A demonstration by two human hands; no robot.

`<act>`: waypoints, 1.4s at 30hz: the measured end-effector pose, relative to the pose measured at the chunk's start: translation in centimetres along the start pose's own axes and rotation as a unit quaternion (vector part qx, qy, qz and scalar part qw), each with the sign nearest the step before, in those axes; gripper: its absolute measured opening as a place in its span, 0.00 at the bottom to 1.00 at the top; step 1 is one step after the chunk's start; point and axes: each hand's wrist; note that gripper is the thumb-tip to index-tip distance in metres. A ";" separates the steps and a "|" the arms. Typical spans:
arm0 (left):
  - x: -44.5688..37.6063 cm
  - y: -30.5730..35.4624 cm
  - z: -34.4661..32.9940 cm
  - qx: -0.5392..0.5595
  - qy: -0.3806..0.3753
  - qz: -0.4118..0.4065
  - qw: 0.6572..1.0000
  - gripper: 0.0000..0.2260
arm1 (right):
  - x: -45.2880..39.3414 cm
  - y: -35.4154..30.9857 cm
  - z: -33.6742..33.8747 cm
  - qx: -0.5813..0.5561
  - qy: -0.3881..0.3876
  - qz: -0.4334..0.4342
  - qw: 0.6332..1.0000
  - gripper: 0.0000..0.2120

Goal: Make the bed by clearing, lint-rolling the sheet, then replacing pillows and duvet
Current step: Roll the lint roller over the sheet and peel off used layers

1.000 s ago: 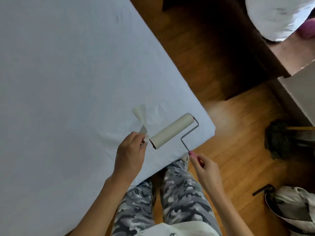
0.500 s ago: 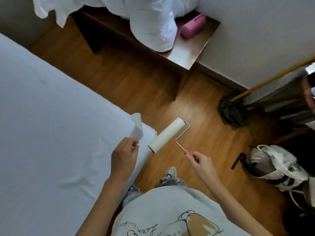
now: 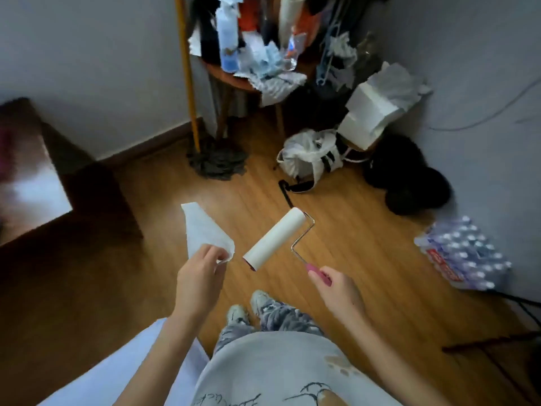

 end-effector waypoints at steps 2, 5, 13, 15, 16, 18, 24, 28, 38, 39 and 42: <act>-2.5 2.4 -2.5 -0.001 -0.060 -0.072 0.996 0.11 | 1.5 3.3 1.0 -0.040 0.052 -0.066 0.996 0.18; -5.2 6.5 -6.6 0.019 -0.125 -0.150 0.981 0.10 | 3.9 7.7 2.0 -0.094 0.107 -0.162 0.976 0.18; -10.8 18.7 -20.2 0.063 -0.272 -0.252 0.927 0.13 | 7.0 18.4 5.5 -0.268 0.217 -0.317 0.884 0.20; -12.4 22.4 -24.4 0.058 -0.296 -0.276 0.913 0.14 | 6.3 22.0 6.8 -0.291 0.231 -0.338 0.865 0.21; -13.2 24.5 -26.6 0.053 -0.306 -0.289 0.905 0.14 | 5.6 24.0 7.6 -0.300 0.233 -0.351 0.856 0.21; -14.9 28.6 -31.0 0.036 -0.313 -0.306 0.898 0.11 | 3.5 28.1 9.6 -0.305 0.231 -0.372 0.846 0.21; -20.1 39.0 -43.6 0.011 -0.318 -0.340 0.885 0.06 | -4.2 37.5 17.5 -0.314 0.244 -0.388 0.831 0.22; -24.4 43.2 -52.4 -0.001 -0.332 -0.345 0.878 0.02 | -10.2 42.3 20.5 -0.352 0.252 -0.393 0.811 0.22; -37.9 45.2 -78.6 -0.042 -0.392 -0.253 0.883 0.06 | -27.9 51.4 18.0 -0.399 0.292 -0.496 0.714 0.23; -38.9 45.5 -81.2 -0.043 -0.393 -0.261 0.880 0.08 | -29.5 52.1 17.4 -0.404 0.298 -0.506 0.701 0.23; -40.5 46.8 -87.9 -0.054 -0.384 -0.326 0.862 0.08 | -33.9 54.3 15.8 -0.421 0.311 -0.518 0.676 0.21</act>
Point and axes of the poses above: each hand's wrist, its own x-axis away from the middle knuckle, its own z-axis out of the back of the hand, y = z × x, and after that the axes turned 8 degrees about x, right-handed
